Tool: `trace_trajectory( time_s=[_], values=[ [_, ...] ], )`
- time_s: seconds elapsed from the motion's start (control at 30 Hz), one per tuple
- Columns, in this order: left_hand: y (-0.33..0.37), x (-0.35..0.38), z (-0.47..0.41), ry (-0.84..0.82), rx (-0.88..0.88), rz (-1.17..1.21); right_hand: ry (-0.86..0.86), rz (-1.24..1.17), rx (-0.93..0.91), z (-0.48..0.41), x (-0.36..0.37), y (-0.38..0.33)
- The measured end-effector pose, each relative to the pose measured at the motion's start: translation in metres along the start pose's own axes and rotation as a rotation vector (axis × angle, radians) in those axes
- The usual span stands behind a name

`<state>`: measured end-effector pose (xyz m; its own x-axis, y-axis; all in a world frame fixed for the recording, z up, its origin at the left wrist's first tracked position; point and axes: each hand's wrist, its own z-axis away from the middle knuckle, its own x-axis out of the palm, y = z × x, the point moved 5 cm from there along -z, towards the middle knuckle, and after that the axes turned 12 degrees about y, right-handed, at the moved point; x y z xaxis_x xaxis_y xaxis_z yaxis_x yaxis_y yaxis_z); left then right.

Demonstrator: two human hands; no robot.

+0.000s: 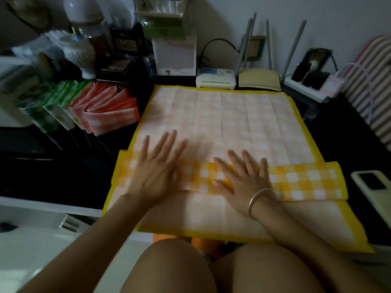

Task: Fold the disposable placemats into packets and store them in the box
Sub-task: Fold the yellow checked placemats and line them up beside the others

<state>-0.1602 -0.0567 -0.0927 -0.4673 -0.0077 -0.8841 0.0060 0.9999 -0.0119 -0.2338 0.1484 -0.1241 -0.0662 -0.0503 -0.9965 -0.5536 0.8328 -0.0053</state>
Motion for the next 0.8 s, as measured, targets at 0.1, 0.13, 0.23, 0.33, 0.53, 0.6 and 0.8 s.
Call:
trace_trajectory(
  time_s=[0.1, 0.13, 0.23, 0.33, 0.53, 0.6, 0.8],
  values=[
    [0.058, 0.004, 0.001, -0.021, 0.205, 0.069, -0.013, 0.015, -0.001, 0.000, 0.000, -0.003],
    [0.068, 0.011, 0.004, -0.057, 0.234, 0.086, -0.018, 0.020, -0.002, 0.000, 0.000, -0.002],
    [0.060, 0.030, 0.011, -0.142, 0.156, 0.122, 0.008, 0.011, -0.003, -0.001, -0.001, -0.002],
    [0.055, 0.034, 0.014, -0.144, 0.109, 0.145, 0.000, -0.004, 0.004, -0.001, 0.003, -0.002],
    [0.053, 0.033, 0.012, -0.181, 0.077, 0.183, 0.022, -0.011, -0.210, 0.016, -0.005, 0.034],
    [0.053, 0.032, 0.012, -0.186, 0.066, 0.196, -0.001, 0.038, -0.212, 0.026, -0.010, 0.073],
    [0.051, 0.032, 0.009, -0.200, 0.024, 0.241, -0.061, 0.073, -0.087, 0.042, -0.018, 0.145]
  ],
)
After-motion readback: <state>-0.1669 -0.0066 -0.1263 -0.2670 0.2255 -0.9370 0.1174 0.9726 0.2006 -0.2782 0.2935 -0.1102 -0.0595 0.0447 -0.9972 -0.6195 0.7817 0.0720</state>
